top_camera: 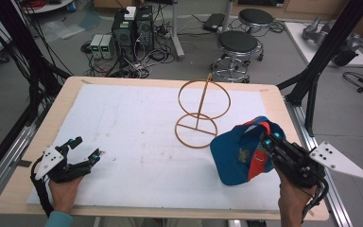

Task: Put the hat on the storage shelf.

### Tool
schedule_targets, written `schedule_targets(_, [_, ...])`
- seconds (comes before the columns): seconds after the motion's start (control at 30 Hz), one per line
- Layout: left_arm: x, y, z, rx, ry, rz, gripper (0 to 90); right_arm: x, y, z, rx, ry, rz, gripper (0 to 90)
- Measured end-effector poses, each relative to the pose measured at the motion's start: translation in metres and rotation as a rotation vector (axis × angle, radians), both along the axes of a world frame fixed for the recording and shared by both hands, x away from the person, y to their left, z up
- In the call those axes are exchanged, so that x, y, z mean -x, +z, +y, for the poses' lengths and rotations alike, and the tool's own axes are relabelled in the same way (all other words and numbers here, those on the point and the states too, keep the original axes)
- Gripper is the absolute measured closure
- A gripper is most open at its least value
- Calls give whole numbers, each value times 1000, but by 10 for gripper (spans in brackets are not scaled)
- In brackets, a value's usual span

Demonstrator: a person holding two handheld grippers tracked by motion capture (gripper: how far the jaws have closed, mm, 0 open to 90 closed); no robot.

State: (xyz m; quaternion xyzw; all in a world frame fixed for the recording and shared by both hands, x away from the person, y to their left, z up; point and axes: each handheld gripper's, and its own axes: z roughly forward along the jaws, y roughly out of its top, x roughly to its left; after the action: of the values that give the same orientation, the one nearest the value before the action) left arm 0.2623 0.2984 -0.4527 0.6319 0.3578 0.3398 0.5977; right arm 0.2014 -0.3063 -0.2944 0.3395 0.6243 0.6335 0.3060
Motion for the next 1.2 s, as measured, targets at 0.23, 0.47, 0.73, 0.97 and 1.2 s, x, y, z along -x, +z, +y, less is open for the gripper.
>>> schedule_targets(0.23, [0,0,0,-1,-1,1,180,1,-3,-3,-1,-8,6,846])
schedule_targets(0.47, [0,0,0,-2,-1,1,180,-4,-8,5,-13,7,-1,845])
schedule_targets(0.73, [0,0,0,-2,0,0,180,-11,-8,32,-6,84,-2,844])
schedule_targets(0.97, [0,0,0,0,-1,0,180,-20,-12,59,-40,152,31,843])
schedule_targets(1.2, [0,0,0,1,-4,0,180,-28,-19,103,-33,245,63,840])
